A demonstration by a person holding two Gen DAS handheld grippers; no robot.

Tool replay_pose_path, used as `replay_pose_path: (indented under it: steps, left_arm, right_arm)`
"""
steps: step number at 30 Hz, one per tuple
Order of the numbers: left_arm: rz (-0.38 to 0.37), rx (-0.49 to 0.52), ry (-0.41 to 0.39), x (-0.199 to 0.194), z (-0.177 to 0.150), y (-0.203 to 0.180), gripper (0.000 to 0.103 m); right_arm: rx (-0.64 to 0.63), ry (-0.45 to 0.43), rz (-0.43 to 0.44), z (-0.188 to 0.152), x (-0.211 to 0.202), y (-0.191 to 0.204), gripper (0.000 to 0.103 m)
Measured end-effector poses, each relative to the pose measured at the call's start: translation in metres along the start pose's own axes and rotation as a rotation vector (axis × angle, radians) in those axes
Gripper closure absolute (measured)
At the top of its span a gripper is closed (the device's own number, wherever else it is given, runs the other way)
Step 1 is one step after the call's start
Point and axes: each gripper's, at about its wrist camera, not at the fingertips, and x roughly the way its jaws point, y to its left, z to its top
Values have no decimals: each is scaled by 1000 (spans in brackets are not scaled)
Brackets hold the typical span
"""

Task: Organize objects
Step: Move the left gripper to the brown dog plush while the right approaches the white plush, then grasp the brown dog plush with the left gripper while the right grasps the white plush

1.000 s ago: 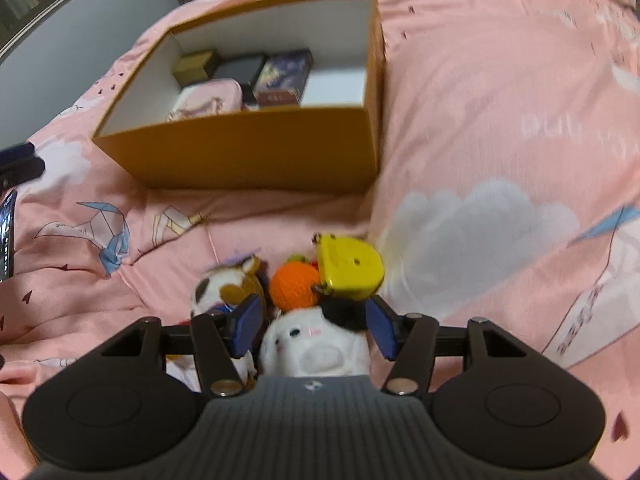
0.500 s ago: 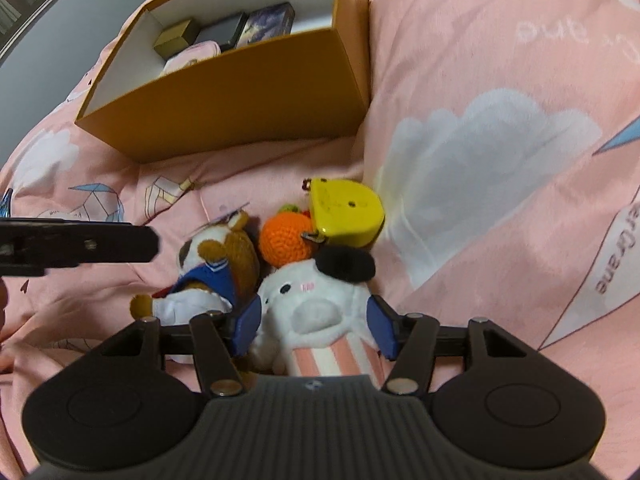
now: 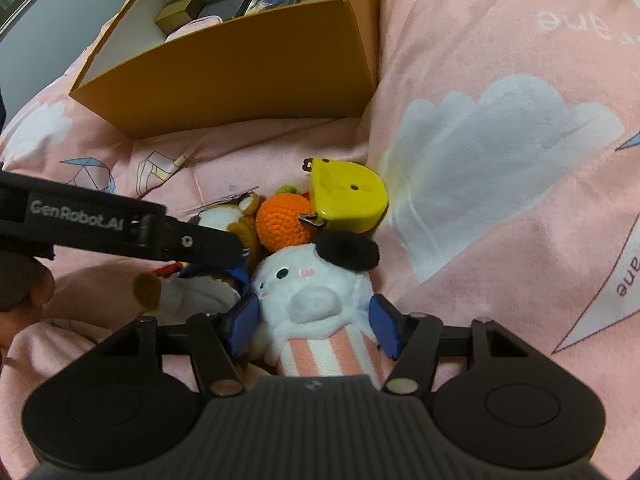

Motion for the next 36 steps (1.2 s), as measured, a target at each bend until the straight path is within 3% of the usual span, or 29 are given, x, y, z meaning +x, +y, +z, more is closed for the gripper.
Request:
replay_pose_path:
  steps: [9,14,15,18,19,21,24,25,26,30,31,36]
  left_arm:
    - [-21,31,4,8,-3,3,28]
    - [-50,58,-19,-2,-9,4,35]
    - [-59,66,-24,-6,-10,5,46]
    - [-73,86,-45,-18,-15,12,49]
    - [-76,93,-52,-22,-16,14,58]
    - [-77,108,-71,-29,-18,18,60]
    - [-66,142,-104,-40,-22,21,60]
    - [-57,155,-115,-42,-23,22,60]
    - [-48,166,-124,-45,-24,21,60]
    - [8,176,-122,-46,-26,27,70]
    - [11,169,-116,-45,-26,30,70]
    - [-89,85,-96,-45,-24,50,70]
  right_arm:
    - [-17,5,6,3,10,0,36]
    - [-41,-3,-3,2,7,3,41]
    - [-46,-4,-5,2,5,3,42]
    - [-63,-9,-9,1,-1,8,46]
    - [-71,-13,-10,1,-3,10,48]
    - [-84,-20,-14,1,-8,13,50]
    - [-92,-42,-13,3,-17,16,60]
    - [-87,-51,-12,4,-20,16,72]
    - [-79,-60,3,6,-24,16,93]
    - [-69,-58,50,13,-27,19,92]
    - [-67,-49,60,14,-26,19,88]
    - [-64,-30,55,15,-20,21,79]
